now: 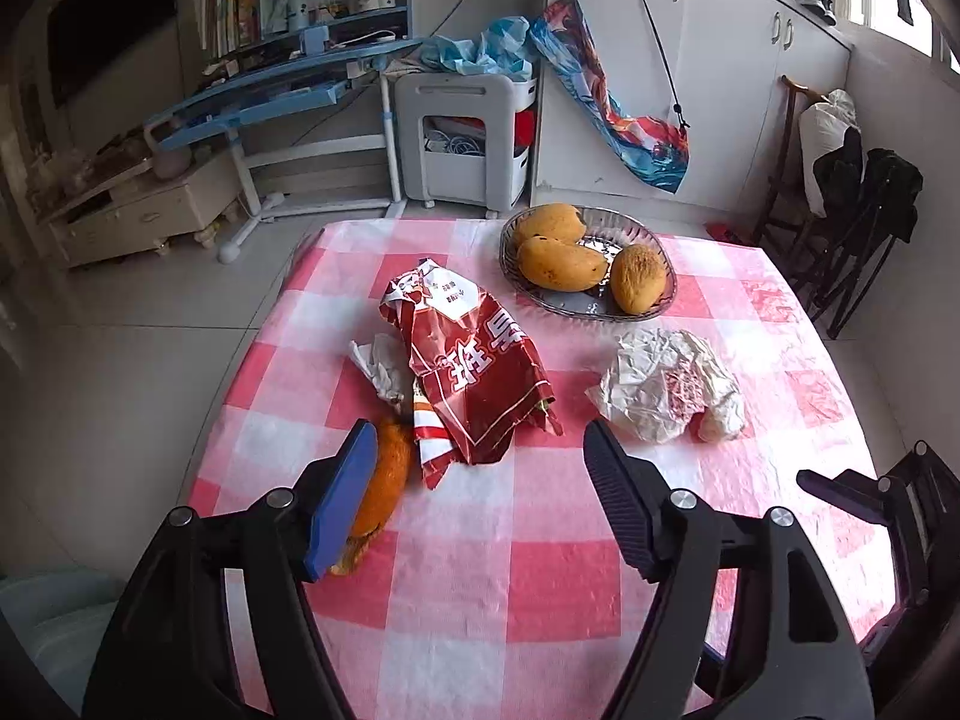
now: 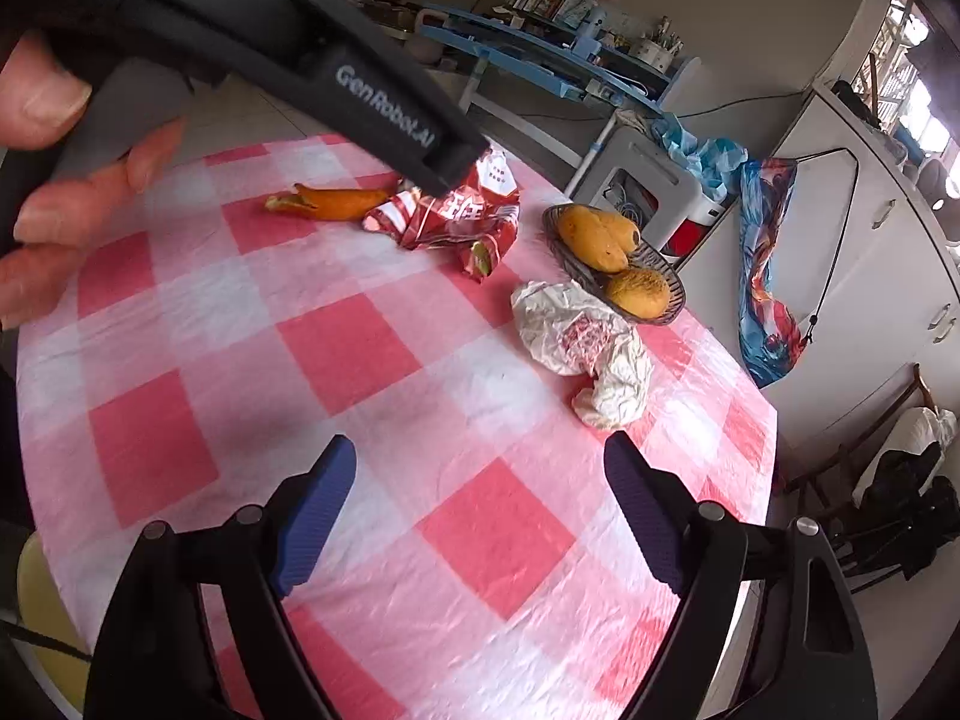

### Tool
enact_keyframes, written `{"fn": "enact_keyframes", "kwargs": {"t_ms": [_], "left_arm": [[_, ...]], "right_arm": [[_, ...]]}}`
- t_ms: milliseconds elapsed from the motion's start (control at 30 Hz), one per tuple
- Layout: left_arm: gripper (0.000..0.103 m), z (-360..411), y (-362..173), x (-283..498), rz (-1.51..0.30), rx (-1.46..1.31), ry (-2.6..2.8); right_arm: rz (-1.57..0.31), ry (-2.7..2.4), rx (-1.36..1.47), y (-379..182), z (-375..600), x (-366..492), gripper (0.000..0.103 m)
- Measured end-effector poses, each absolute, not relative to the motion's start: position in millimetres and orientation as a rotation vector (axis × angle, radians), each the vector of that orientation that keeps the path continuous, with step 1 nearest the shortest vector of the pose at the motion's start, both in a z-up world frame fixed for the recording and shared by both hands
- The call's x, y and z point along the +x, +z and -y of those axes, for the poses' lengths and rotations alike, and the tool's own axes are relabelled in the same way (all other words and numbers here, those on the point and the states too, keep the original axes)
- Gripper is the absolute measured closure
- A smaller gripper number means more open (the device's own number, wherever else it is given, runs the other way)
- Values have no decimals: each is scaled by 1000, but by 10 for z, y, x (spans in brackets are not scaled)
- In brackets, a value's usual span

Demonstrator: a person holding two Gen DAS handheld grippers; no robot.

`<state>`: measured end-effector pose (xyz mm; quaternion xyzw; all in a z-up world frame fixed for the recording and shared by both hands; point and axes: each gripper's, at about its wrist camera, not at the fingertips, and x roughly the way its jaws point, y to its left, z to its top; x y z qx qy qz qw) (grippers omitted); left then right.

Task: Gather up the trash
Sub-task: 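Move both open tools back to the red chip bag and crumpled paper, then close the left tool on the red chip bag while the right tool grasps the crumpled white paper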

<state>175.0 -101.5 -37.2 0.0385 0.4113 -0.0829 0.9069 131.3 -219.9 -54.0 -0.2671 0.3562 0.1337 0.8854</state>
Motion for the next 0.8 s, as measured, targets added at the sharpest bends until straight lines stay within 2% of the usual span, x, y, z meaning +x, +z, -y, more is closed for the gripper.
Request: {"fn": "enact_keyframes", "kwargs": {"t_ms": [667, 767, 800], "left_arm": [[36, 1229, -527, 2401, -833, 135, -185], [46, 1264, -570, 2471, -849, 148, -201], [54, 1273, -574, 2481, -852, 145, -209]], "right_arm": [[-770, 284, -473, -604, 2282, 2019, 21], [-784, 277, -463, -606, 2312, 2084, 21], [-790, 276, -459, -615, 2327, 2104, 21]]}}
